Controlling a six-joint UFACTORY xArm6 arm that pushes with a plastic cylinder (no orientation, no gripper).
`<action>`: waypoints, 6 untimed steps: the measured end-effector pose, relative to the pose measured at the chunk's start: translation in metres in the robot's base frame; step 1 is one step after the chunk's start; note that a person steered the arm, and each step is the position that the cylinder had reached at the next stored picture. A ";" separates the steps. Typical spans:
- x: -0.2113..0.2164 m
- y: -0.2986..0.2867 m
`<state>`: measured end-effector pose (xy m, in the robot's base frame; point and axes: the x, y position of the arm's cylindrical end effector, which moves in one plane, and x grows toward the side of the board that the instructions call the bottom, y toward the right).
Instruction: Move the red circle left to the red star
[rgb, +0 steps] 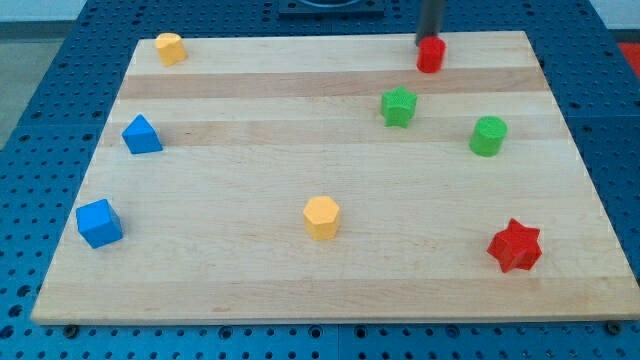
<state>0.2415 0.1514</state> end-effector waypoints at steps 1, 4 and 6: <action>0.059 -0.017; 0.158 -0.006; 0.262 -0.001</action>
